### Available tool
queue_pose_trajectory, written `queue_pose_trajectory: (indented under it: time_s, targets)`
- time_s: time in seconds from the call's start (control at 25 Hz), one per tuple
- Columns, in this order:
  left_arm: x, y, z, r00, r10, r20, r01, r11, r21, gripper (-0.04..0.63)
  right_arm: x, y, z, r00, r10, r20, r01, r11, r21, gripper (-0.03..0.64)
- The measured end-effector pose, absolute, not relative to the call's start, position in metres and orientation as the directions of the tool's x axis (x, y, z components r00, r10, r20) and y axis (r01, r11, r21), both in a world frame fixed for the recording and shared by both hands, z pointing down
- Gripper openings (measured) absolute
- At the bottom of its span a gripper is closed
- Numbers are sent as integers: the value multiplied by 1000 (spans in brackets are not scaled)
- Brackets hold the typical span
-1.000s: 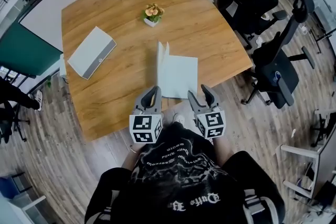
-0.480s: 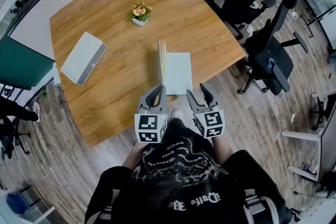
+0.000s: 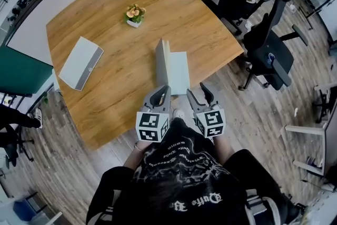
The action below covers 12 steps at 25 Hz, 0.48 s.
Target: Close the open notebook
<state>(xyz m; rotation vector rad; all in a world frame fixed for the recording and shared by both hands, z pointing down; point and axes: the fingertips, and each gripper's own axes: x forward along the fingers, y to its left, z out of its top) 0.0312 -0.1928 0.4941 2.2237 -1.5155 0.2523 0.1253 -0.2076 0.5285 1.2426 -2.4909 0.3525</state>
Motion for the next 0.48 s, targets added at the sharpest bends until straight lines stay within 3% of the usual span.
queue_pose_trajectory:
  time_s: [0.48]
  targets:
    - [68,-203,513,491,-763,419,-869,-398,295,37,151,-209,534,-506,-753,420,-846,527,-74,221]
